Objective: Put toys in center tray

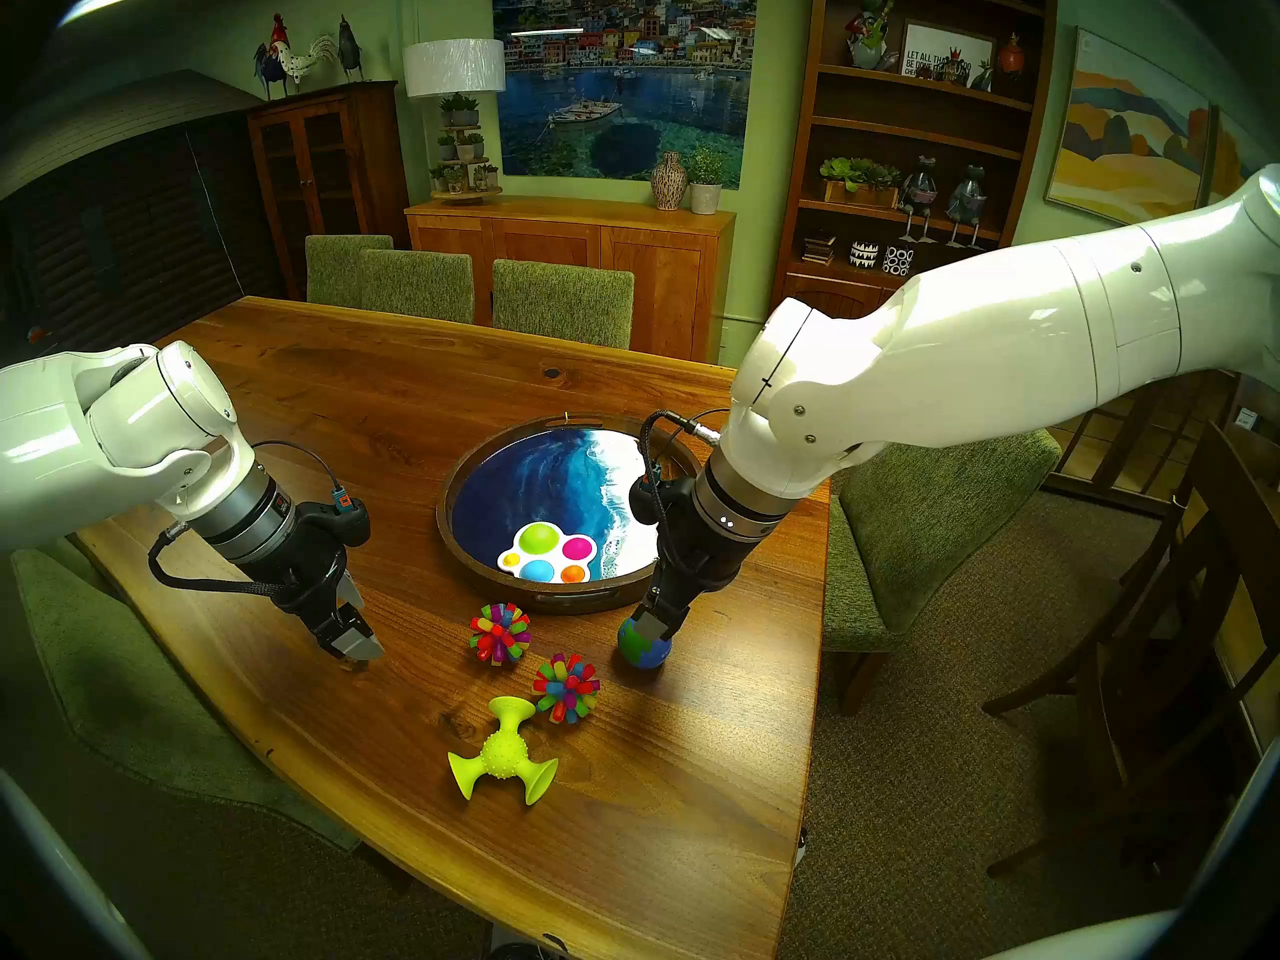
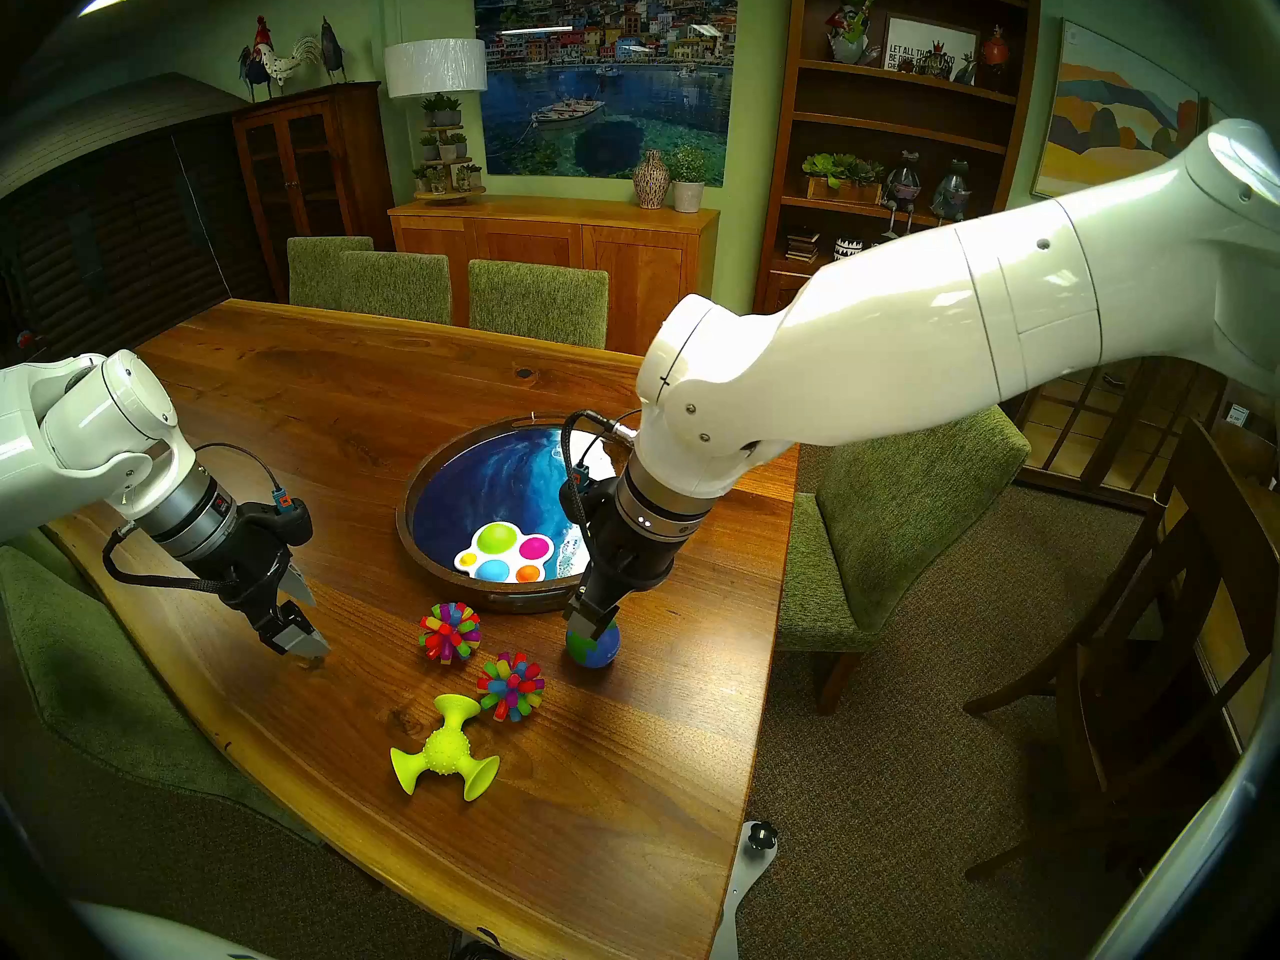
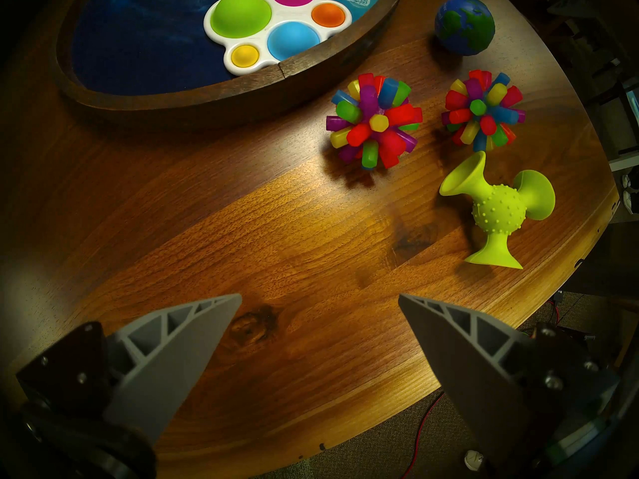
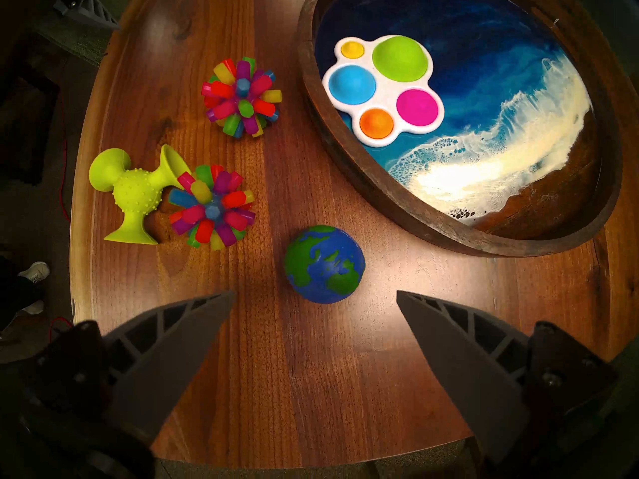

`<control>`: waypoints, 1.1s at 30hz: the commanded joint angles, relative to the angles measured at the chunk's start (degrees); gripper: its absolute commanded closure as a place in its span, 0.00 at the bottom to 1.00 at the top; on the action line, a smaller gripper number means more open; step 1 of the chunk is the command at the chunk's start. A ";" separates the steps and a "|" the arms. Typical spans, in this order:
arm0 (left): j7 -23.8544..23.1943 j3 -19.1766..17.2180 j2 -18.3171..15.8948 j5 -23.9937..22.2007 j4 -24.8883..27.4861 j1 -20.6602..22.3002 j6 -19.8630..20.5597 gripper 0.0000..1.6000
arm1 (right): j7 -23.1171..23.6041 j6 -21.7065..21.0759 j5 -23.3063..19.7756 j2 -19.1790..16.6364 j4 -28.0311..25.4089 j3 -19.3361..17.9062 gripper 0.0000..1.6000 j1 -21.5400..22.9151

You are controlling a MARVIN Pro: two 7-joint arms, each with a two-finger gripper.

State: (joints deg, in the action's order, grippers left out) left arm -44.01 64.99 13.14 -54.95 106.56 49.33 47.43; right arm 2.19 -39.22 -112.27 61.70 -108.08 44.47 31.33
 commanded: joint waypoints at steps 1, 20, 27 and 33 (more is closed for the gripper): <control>0.07 -0.96 0.24 -0.11 0.07 1.04 0.00 0.00 | -0.99 0.29 -1.60 2.89 2.34 -1.25 0.00 -1.50; 0.07 -0.94 0.25 -0.12 0.07 1.05 0.00 0.00 | -3.96 2.67 -2.45 7.38 8.31 0.86 0.00 -8.54; 0.08 -0.94 0.25 -0.13 0.07 1.06 0.00 0.00 | -2.55 3.06 -2.20 9.27 11.50 1.49 0.04 -11.65; 0.08 -0.93 0.25 -0.13 0.07 1.06 0.00 0.00 | -2.86 2.92 -2.39 9.57 11.67 1.74 1.00 -11.74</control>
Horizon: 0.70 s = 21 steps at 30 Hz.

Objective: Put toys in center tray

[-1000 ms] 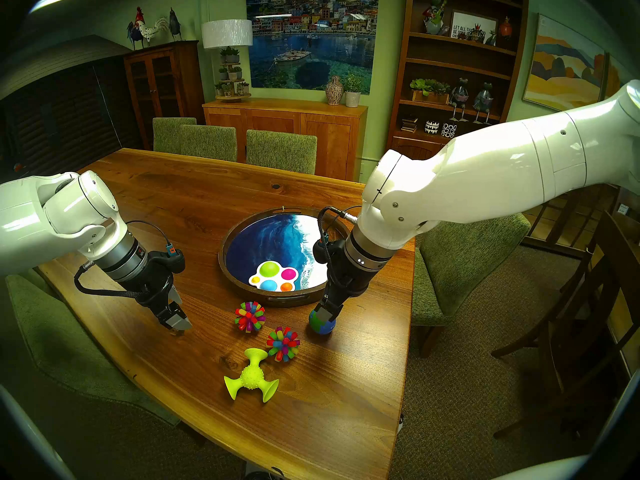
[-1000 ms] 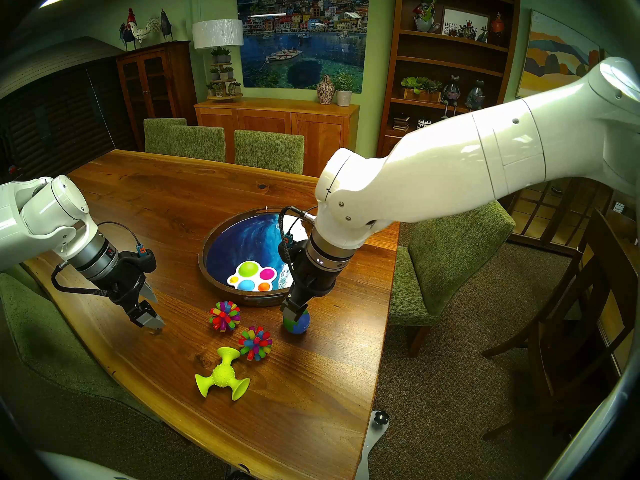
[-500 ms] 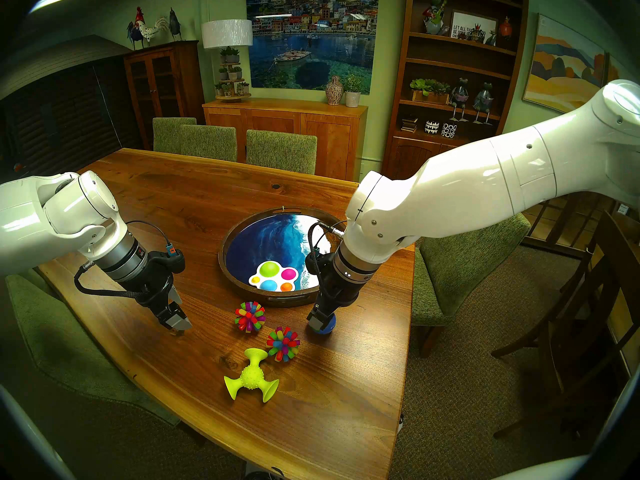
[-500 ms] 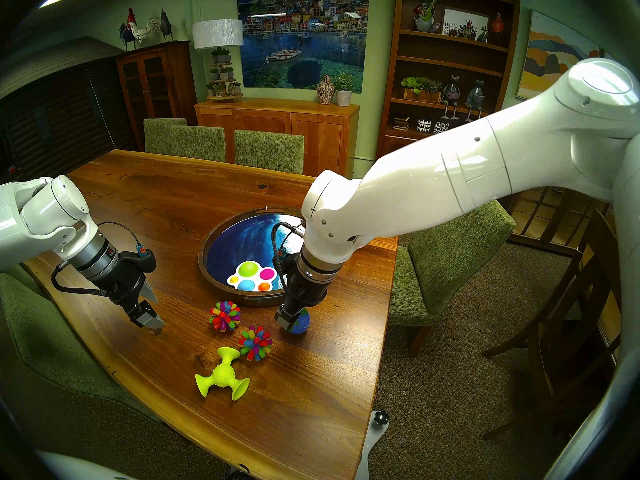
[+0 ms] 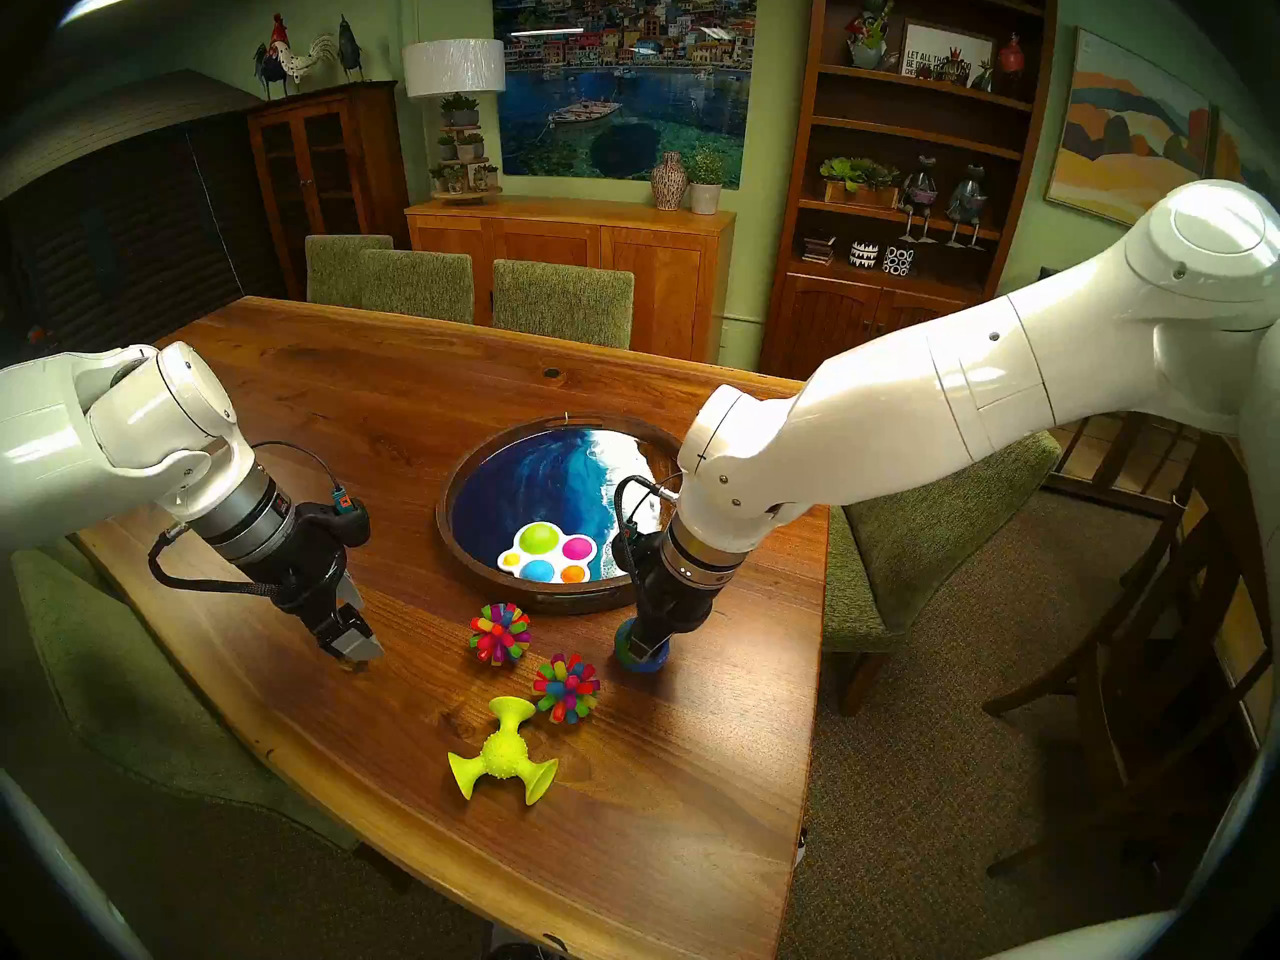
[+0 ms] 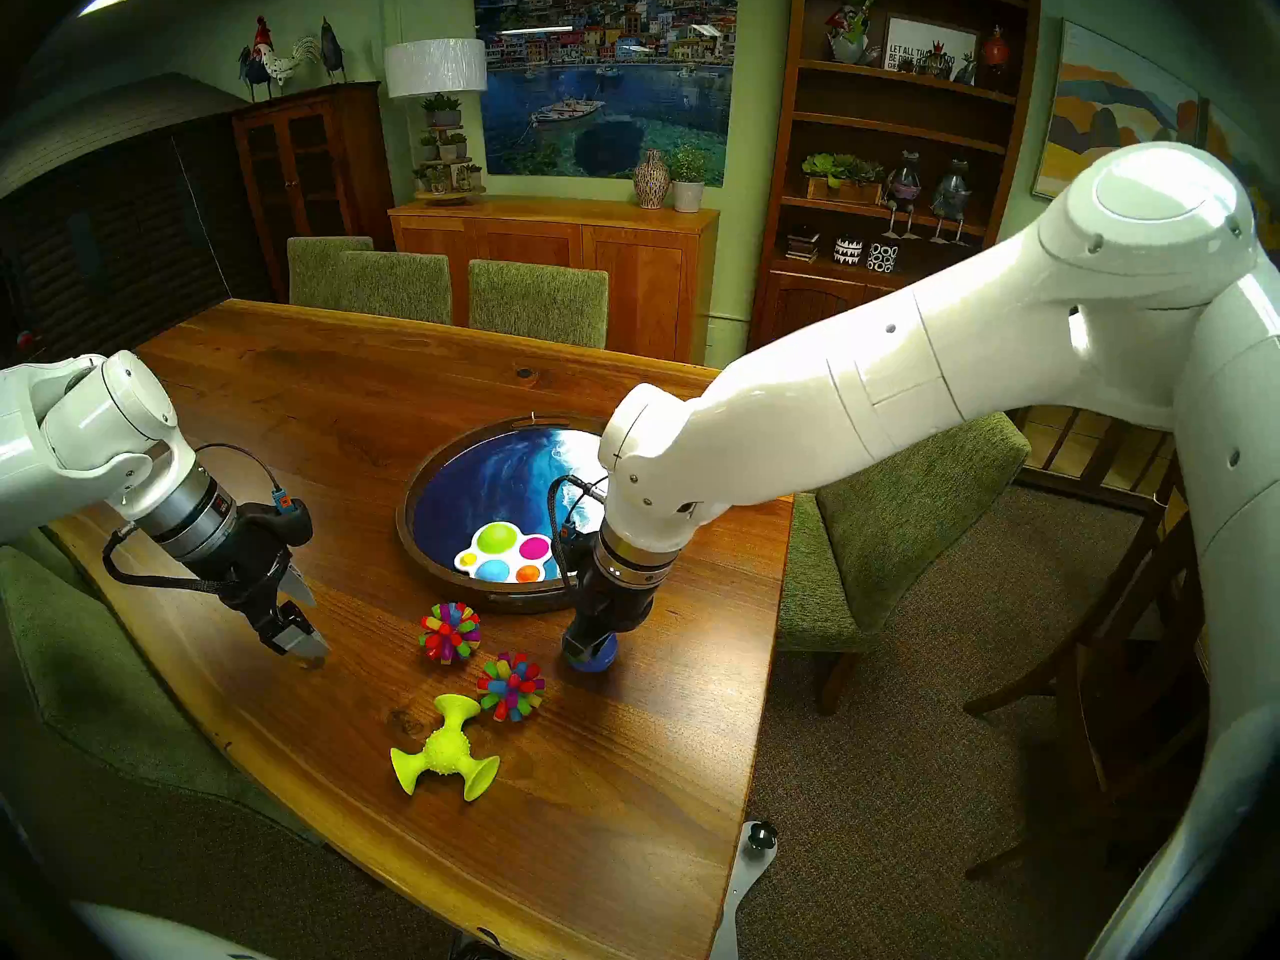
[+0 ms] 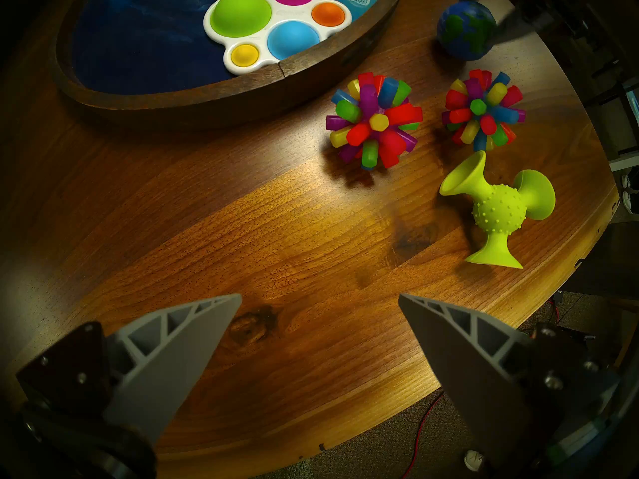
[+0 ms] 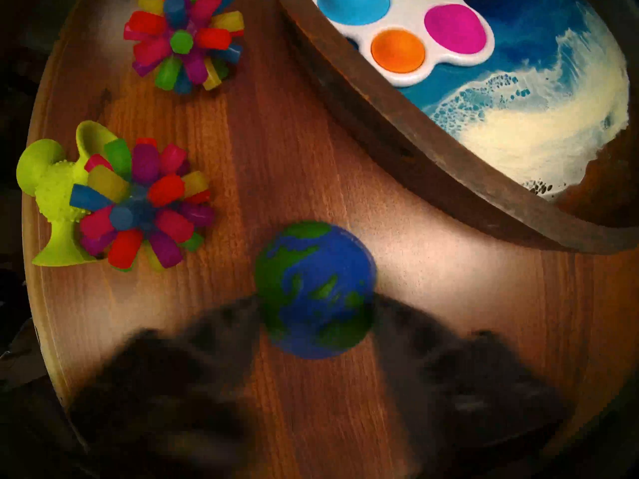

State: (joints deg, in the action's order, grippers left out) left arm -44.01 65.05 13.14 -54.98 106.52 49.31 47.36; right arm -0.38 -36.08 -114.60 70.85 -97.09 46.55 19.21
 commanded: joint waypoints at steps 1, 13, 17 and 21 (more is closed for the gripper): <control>0.08 -0.99 0.25 -0.10 0.11 1.09 0.07 0.00 | -0.48 -0.29 -0.10 0.25 0.40 -0.26 1.00 0.69; 0.04 -0.90 0.33 -0.08 0.01 0.95 -0.13 0.00 | -1.46 -3.93 0.58 -5.00 -1.69 -4.57 1.00 8.86; 0.04 -0.88 0.34 -0.08 0.00 0.94 -0.16 0.00 | -1.28 -5.81 0.81 -5.07 -0.07 -6.64 1.00 10.62; 0.04 -0.89 0.35 -0.10 0.00 0.98 -0.17 0.00 | 0.09 -7.70 0.60 -2.59 3.10 -7.32 1.00 11.59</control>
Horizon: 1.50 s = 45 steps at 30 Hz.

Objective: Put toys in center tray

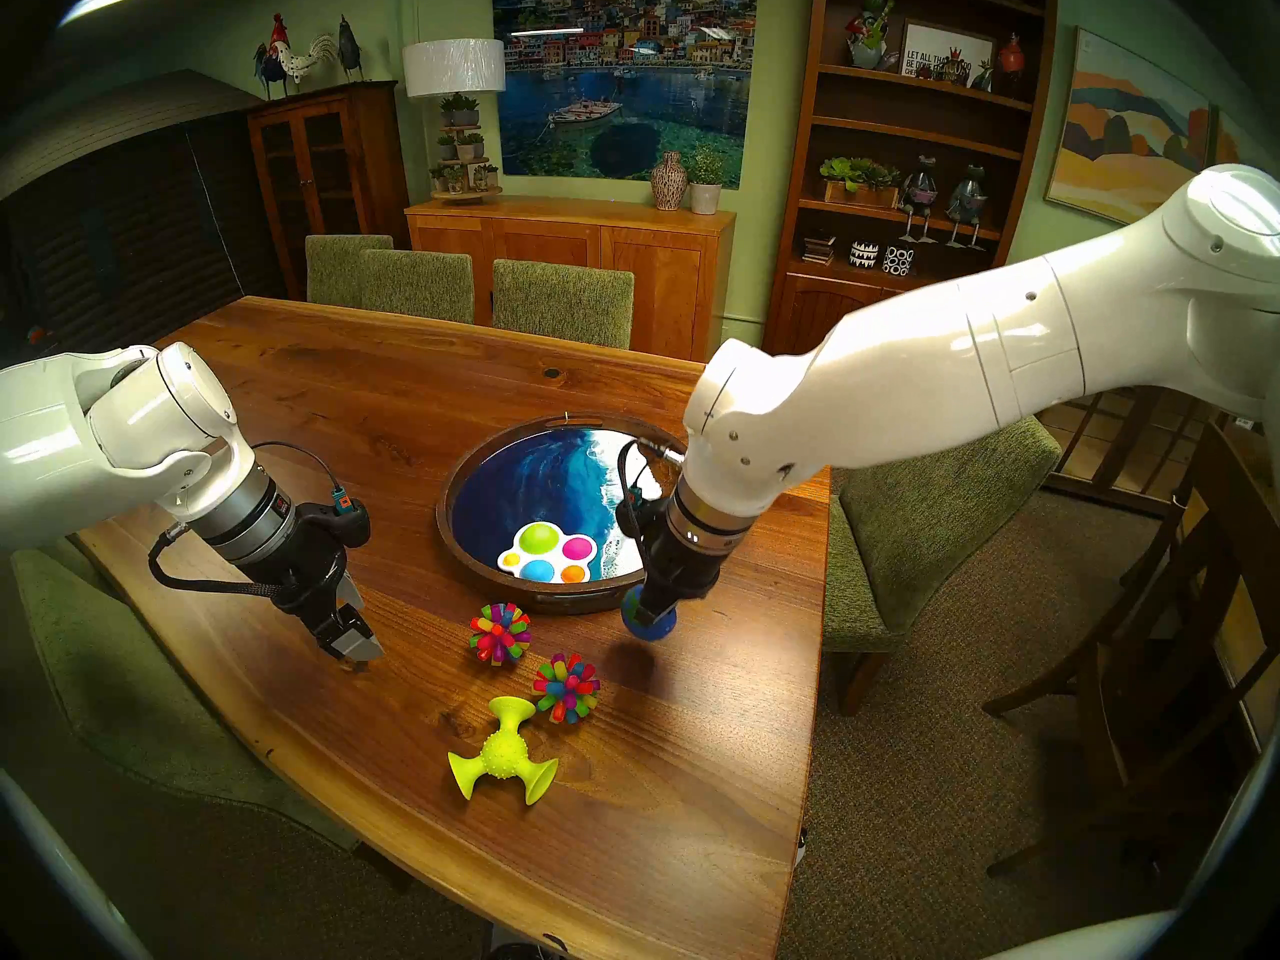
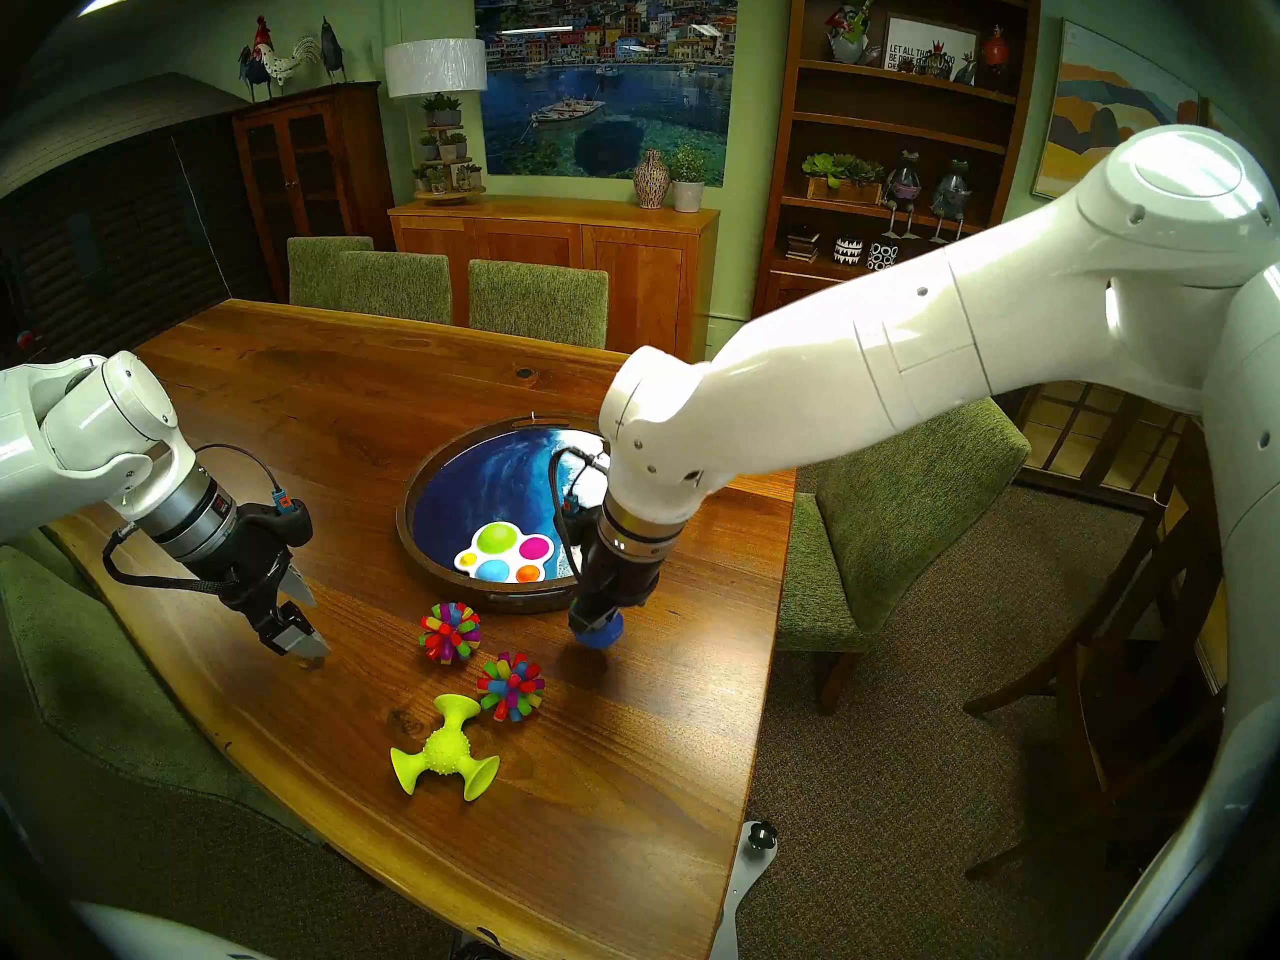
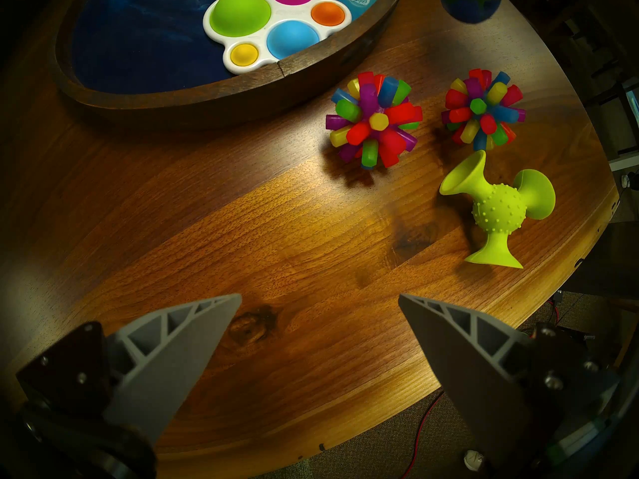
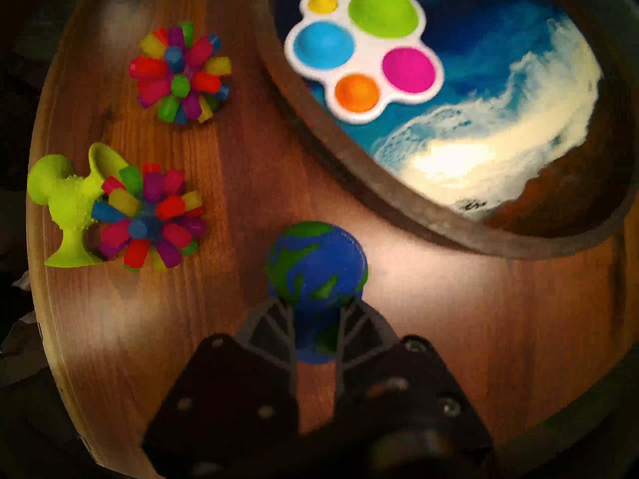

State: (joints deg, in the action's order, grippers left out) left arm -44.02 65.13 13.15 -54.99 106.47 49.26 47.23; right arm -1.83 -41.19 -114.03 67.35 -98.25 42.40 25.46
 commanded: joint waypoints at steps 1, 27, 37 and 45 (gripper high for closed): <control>0.05 -0.98 0.33 -0.10 0.05 1.04 -0.03 0.00 | 1.89 -3.04 0.05 1.70 5.42 -3.46 1.00 4.96; 0.05 -0.97 0.34 -0.13 0.06 1.11 -0.02 0.00 | 8.59 -2.19 4.48 16.27 29.03 -2.15 0.64 -9.21; 0.08 -0.98 0.31 -0.14 0.11 1.16 0.08 0.00 | 17.77 -5.45 7.74 17.31 33.34 -0.61 0.00 -8.71; 0.05 -0.96 0.35 -0.14 0.06 1.10 -0.03 0.00 | 17.06 -7.62 7.86 13.33 25.43 -3.00 0.00 -4.37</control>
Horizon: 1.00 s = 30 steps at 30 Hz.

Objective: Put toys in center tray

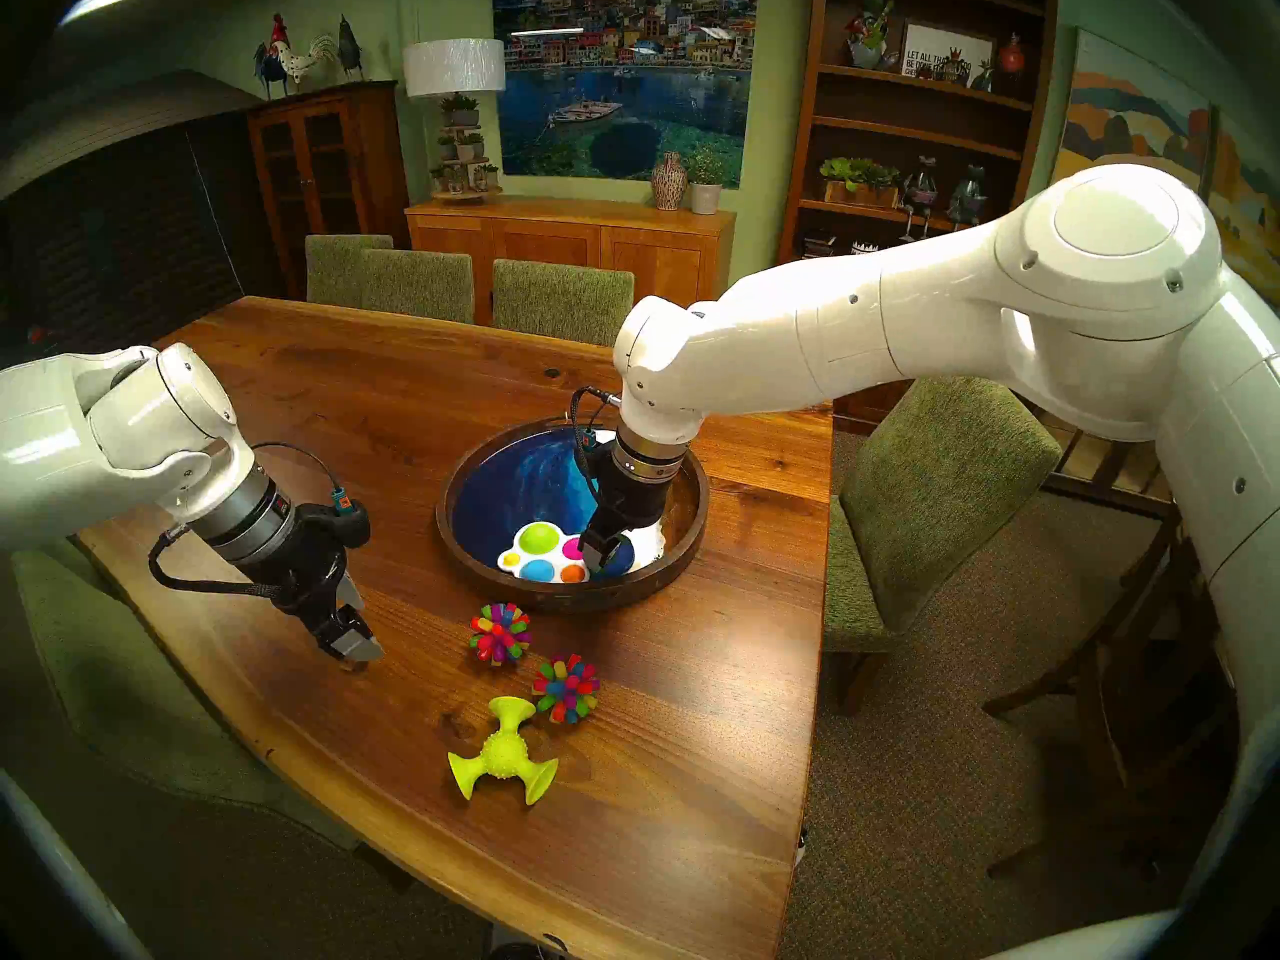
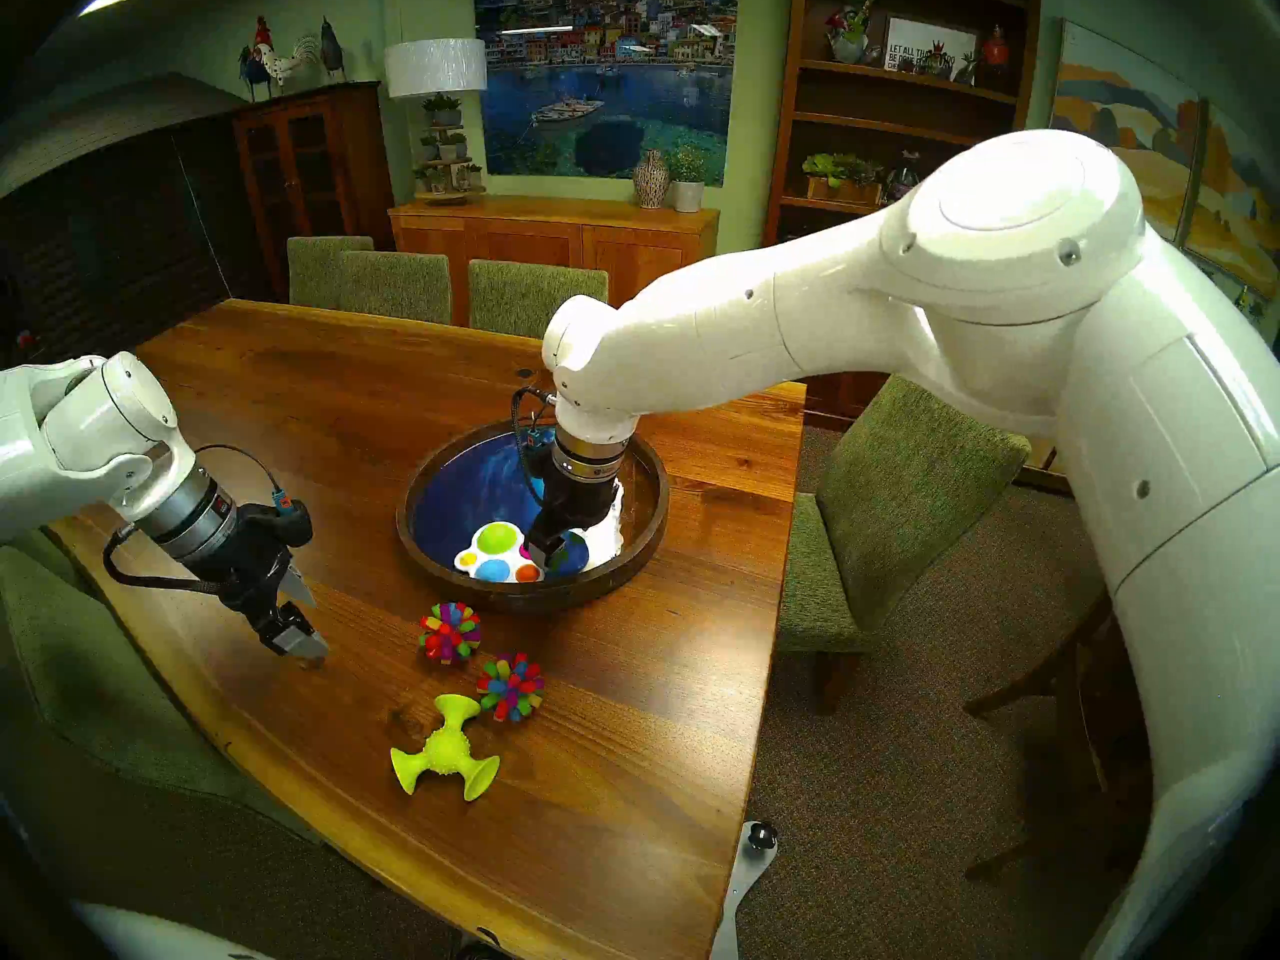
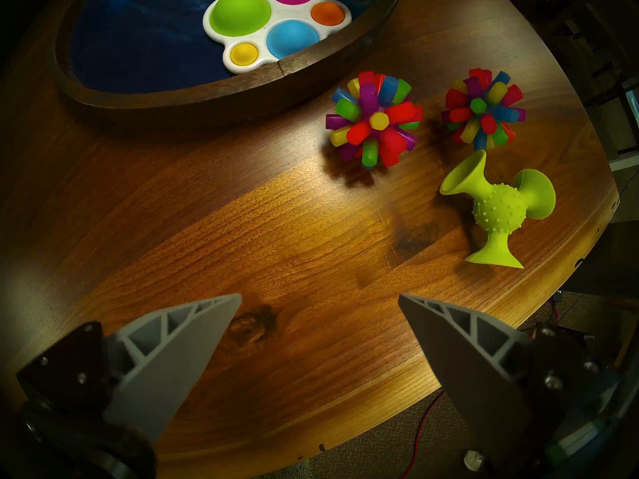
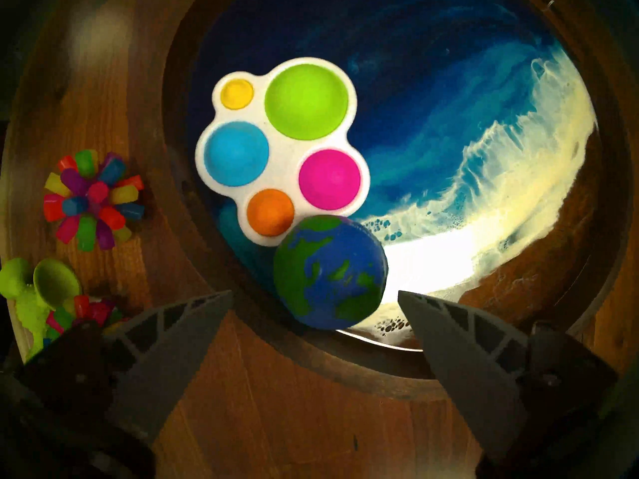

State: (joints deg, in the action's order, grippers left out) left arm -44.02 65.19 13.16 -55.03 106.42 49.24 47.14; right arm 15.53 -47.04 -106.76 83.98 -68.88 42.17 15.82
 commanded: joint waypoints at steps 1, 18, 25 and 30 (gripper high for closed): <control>0.05 -1.01 0.34 -0.10 0.10 1.10 0.04 0.00 | -0.06 -1.42 -0.11 -3.55 -5.82 -1.83 0.00 7.11; 0.04 -0.97 0.37 -0.10 0.06 1.06 -0.04 0.00 | -3.86 -7.11 -1.46 -11.36 -23.78 -7.88 0.00 13.14; 0.04 -0.97 0.37 -0.10 0.06 1.07 -0.04 0.00 | -7.37 -6.66 -5.36 -12.10 -32.34 -8.95 0.00 13.86; 0.05 -0.98 0.36 -0.11 0.08 1.10 0.01 0.00 | -13.19 -3.88 -9.32 -12.11 -37.45 -9.54 0.00 13.90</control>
State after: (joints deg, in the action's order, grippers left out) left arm -44.02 65.23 13.18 -55.03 106.39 49.22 47.10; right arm 8.18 -53.78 -111.83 72.94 -100.49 34.66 27.24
